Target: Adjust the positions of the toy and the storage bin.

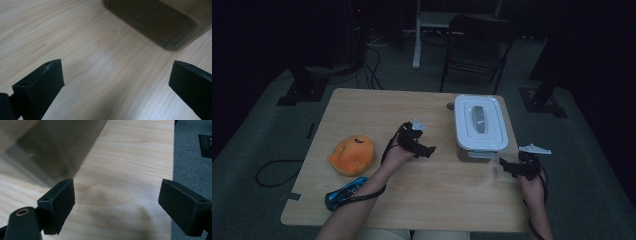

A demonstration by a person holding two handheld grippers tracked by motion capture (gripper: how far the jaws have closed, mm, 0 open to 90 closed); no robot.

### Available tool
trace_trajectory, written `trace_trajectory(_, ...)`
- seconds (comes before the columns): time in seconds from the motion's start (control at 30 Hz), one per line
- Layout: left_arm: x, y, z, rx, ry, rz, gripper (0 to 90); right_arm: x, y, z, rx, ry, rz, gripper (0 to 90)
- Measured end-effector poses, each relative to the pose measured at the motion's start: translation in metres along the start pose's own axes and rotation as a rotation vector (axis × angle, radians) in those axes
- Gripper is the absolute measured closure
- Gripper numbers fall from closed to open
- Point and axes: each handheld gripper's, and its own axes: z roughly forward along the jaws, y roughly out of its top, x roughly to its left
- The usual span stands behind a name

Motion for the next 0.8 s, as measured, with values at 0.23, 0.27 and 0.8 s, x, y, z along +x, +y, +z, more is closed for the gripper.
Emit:
trace_trajectory(0.23,0.002,0.011,0.019,-0.016,-0.006,0.000,0.4,-0.006,0.007,0.007,-0.014,-0.032,-0.008,13.5)
trace_trajectory(0.27,0.002,0.013,0.022,-0.017,-0.007,0.000,0.5,-0.007,0.008,0.009,-0.015,-0.039,-0.006,13.5)
trace_trajectory(0.8,-0.013,0.043,0.071,-0.008,0.005,0.037,0.4,-0.012,0.037,0.035,-0.065,-0.093,0.049,13.4)
